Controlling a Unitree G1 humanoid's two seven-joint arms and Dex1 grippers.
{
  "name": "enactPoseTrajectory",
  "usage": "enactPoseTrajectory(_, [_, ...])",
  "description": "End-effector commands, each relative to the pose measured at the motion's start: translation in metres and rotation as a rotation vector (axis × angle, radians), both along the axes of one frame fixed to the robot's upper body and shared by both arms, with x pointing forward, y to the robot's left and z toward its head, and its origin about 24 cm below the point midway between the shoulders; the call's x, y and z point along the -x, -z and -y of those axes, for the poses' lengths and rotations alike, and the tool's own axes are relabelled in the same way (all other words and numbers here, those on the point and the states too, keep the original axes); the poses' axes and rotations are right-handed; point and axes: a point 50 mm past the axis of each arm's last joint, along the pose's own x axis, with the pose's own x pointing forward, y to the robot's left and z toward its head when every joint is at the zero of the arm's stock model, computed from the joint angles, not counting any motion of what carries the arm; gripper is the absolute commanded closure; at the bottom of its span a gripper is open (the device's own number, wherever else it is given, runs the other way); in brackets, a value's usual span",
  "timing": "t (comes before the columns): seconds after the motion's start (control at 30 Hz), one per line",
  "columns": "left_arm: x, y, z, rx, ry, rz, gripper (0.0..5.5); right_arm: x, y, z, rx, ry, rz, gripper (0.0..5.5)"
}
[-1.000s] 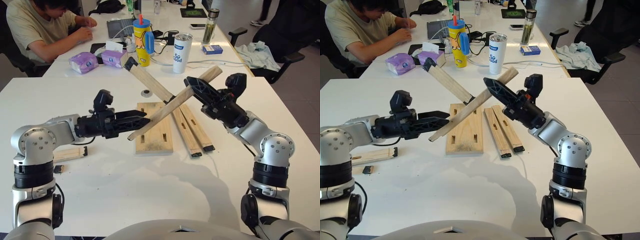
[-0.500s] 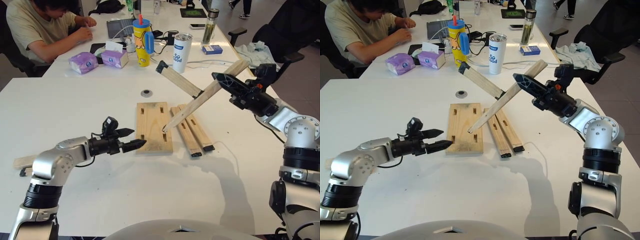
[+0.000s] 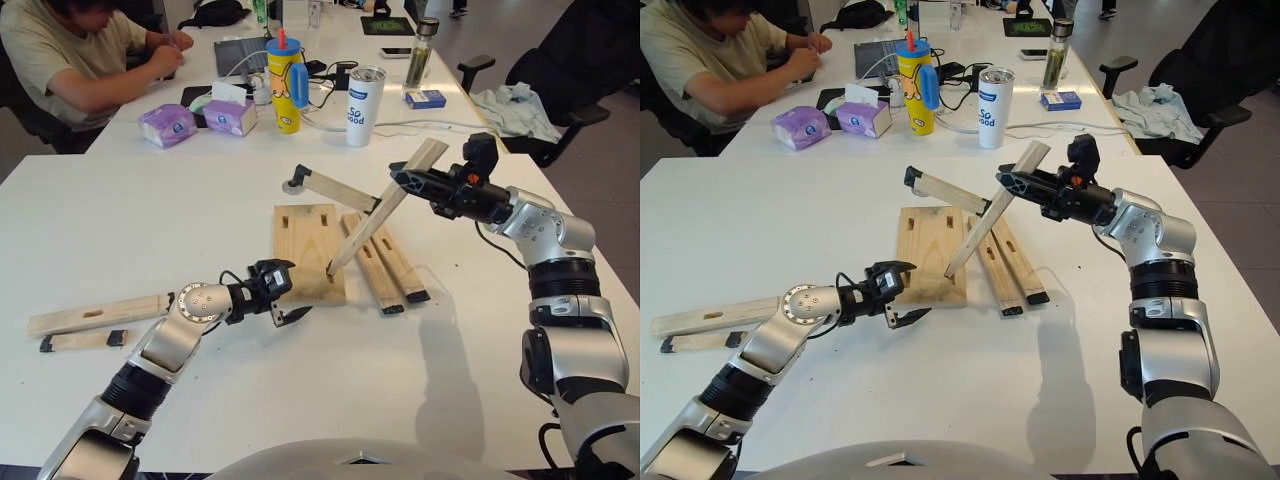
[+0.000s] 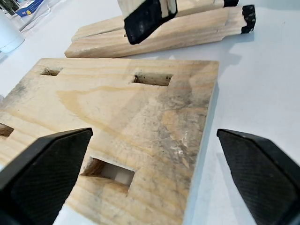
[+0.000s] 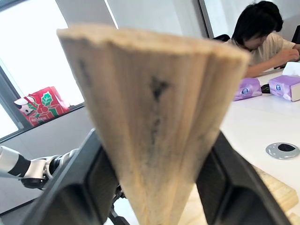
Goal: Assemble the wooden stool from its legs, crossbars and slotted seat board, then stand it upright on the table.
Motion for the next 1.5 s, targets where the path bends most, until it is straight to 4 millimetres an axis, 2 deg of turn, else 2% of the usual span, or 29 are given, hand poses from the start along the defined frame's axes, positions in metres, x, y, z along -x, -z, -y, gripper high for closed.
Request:
enactPoseTrajectory(0.03, [-0.001, 0.009, 0.001, -0.059, 0.029, -0.01, 0.57, -0.007, -0.005, -0.009, 0.028, -0.042, 0.046, 3.43])
enactPoseTrajectory(0.3, [-0.002, 0.023, -0.014, -0.152, 0.053, -0.069, 0.57, -0.014, 0.005, -0.016, 0.116, -0.079, 0.069, 3.43])
enactPoseTrajectory(0.43, [-0.006, 0.03, -0.026, -0.212, 0.044, -0.076, 0.57, -0.018, 0.003, -0.023, 0.145, -0.102, 0.103, 3.43])
enactPoseTrajectory(0.6, [-0.001, 0.039, -0.03, -0.225, 0.059, -0.116, 0.57, -0.019, 0.006, -0.029, 0.238, -0.153, 0.155, 3.43])
enactPoseTrajectory(1.0, [0.012, 0.055, -0.033, -0.267, 0.093, -0.163, 0.57, -0.01, -0.011, -0.054, 0.427, -0.333, 0.371, 3.44])
enactPoseTrajectory(1.07, [0.013, 0.056, -0.033, -0.269, 0.094, -0.164, 0.57, -0.009, -0.009, -0.054, 0.439, -0.337, 0.368, 3.44])
enactPoseTrajectory(1.27, [0.013, 0.056, -0.032, -0.252, 0.085, -0.167, 0.57, 0.001, 0.015, -0.043, 0.439, -0.311, 0.3, 3.44])
enactPoseTrajectory(1.5, [0.017, 0.061, -0.028, -0.223, 0.053, -0.185, 0.57, 0.018, 0.022, -0.055, 0.427, -0.292, 0.376, 3.44])
